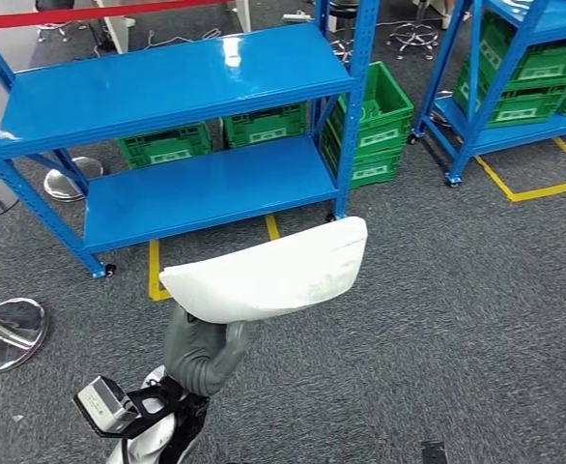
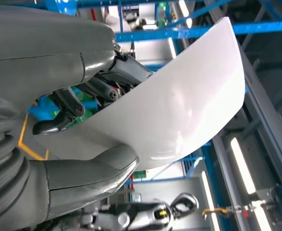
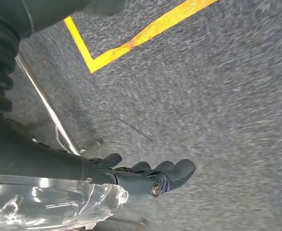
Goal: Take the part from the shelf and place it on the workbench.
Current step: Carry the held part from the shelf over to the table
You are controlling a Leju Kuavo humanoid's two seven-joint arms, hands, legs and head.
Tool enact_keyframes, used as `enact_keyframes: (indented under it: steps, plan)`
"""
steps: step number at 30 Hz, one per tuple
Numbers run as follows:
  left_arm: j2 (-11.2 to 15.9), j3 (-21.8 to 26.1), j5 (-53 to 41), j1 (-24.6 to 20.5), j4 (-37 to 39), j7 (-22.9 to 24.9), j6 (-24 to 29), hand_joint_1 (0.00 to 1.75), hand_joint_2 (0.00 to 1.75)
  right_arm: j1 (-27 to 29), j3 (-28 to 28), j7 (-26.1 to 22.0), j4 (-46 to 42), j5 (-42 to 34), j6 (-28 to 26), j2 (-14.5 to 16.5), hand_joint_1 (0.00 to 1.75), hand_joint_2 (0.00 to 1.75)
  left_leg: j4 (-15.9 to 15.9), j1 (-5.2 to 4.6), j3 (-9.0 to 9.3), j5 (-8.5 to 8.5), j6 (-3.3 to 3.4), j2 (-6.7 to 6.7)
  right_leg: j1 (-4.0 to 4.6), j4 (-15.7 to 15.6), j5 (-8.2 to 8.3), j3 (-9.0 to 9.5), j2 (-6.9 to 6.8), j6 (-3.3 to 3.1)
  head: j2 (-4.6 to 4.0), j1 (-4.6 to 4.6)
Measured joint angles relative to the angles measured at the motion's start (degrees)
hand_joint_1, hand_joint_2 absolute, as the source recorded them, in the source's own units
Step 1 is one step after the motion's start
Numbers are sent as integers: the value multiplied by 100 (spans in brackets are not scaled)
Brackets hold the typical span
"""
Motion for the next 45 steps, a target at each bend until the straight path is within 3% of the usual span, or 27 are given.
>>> enact_keyframes:
  steps: [2,3,5,6,7,9,10,12,14,15,17,19,21,23,25,27,28,29,30,32,34,36,38,40,42,44,45]
  plan:
    - [-1,1,3,2,0,0,11,175,175,2,-1,8,0,-1,6,2,0,175,-571,10,269,394,32,-118,-6,0,19,-4,166,26,0,0]
    - [-1,1,4,2,0,0,11,175,175,-3,-1,9,0,-1,9,3,0,175,-961,24,457,565,53,-286,-1,10,28,-14,246,48,0,0]
    - [-3,1,11,3,1,0,11,175,175,-12,-1,17,0,-2,17,7,0,175,-1479,49,698,705,86,-548,-5,23,52,-64,391,108,0,4]
    - [-5,-1,16,2,2,0,11,175,175,-8,-1,27,0,-4,22,7,0,175,-1562,49,729,697,108,-596,-14,17,69,-93,456,148,0,3]
    - [-9,-3,20,0,2,0,11,175,175,5,-1,39,0,-9,28,6,0,175,-1584,48,733,699,135,-536,-30,-1,91,-127,521,188,0,3]
    - [-20,-9,19,-11,2,0,11,175,175,31,-2,62,0,-23,38,3,0,175,-1618,48,739,732,216,-388,-31,63,47,-204,352,244,-1,21]
    - [-25,-10,18,-16,2,0,14,175,175,29,-3,70,0,-28,44,1,0,175,-1635,54,743,745,250,-297,-19,245,-72,-302,172,264,0,47]
    - [-30,-9,23,-19,2,0,32,175,175,6,-3,90,0,-36,59,0,0,175,-1640,45,742,744,284,-116,-4,937,-455,-616,-166,297,0,90]
    - [-29,-9,36,-19,3,0,58,175,175,2,-4,118,0,-44,75,0,0,175,-1638,37,742,737,289,61,-7,1556,-691,-870,-245,325,1,92]
    - [-29,-10,42,-19,4,0,69,175,175,9,-7,131,0,-48,79,0,0,175,-1637,36,745,731,286,141,-7,1585,-660,-855,-260,333,1,95]
    - [-30,-13,49,-21,4,0,88,175,175,20,-11,151,0,-52,84,-2,0,175,-1634,36,768,710,261,290,-7,993,-351,-488,-359,337,1,95]
    - [-30,-16,54,-27,4,0,97,175,175,6,-14,159,-1,-51,90,1,0,175,-1619,0,796,677,211,405,15,272,-125,-75,-593,301,1,90]
    - [-27,-25,57,-39,4,0,103,175,175,-5,-15,163,-1,-48,97,8,0,175,-1609,-41,811,660,158,492,35,51,-101,32,-672,217,0,76]
    - [-26,-43,57,-56,4,0,109,175,175,4,-20,164,0,-49,105,11,0,175,-1612,-33,821,645,99,563,26,53,-81,3,-534,127,0,67]
    - [-22,-68,58,-79,4,0,113,175,175,5,-28,168,-2,-54,113,10,0,175,-1441,-7,760,489,33,395,3,40,-56,-8,-401,60,1,61]
    - [-15,-84,57,-94,10,0,122,175,175,-7,-33,170,-4,-57,124,10,0,175,-823,11,480,135,-6,117,-16,33,-36,-17,-265,20,0,46]
    - [-14,-88,57,-96,16,0,132,175,175,-9,-34,170,-4,-57,130,9,0,175,-416,14,279,-38,-11,52,-17,33,-31,-25,-190,9,1,42]
    - [-13,-91,57,-99,24,0,140,175,175,-5,-35,170,-4,-57,134,9,0,175,-96,15,113,-137,-11,24,-17,33,-27,-29,-114,6,0,39]
    - [-13,-94,57,-101,31,0,146,175,175,2,-37,171,-4,-57,135,9,0,175,42,15,29,-117,-4,11,-17,33,-24,-32,-30,8,0,39]
    - [-13,-99,60,-107,40,0,151,175,175,8,-40,177,-4,-58,139,9,0,175,-314,19,175,211,27,-44,-20,33,-9,-30,139,27,0,38]
    - [-14,-105,65,-119,43,0,150,175,175,-1,-42,204,-4,-61,144,9,0,175,-1081,41,540,566,70,-293,-22,46,8,-45,305,68,0,38]
    - [-17,-115,86,-135,48,0,148,175,175,-2,-44,254,-5,-65,155,9,0,175,-1516,48,738,668,106,-483,-28,45,35,-91,433,131,1,42]
    - [-24,-137,110,-158,61,0,141,175,175,26,-49,329,-7,-77,183,3,0,175,-1571,36,744,678,163,-413,-49,13,76,-136,521,207,0,40]
    - [-33,-163,122,-191,77,0,128,175,175,51,-58,400,-7,-92,208,-10,0,175,-1609,43,749,717,245,-281,-38,126,-5,-226,302,266,-1,65]
    - [-38,-178,131,-210,92,0,120,175,175,33,-62,428,-7,-100,221,-17,0,175,-1630,44,752,730,297,-112,-16,692,-356,-500,-84,308,0,109]
    - [-35,-182,136,-214,104,0,119,175,175,11,-63,434,-7,-102,231,-18,0,175,-1628,33,749,724,314,65,-20,1426,-707,-822,-233,345,0,122]
    - [-34,-185,137,-216,111,0,118,175,175,12,-64,439,-7,-104,232,-19,0,175,-1627,31,749,721,313,147,-22,1594,-747,-877,-251,356,-1,123]
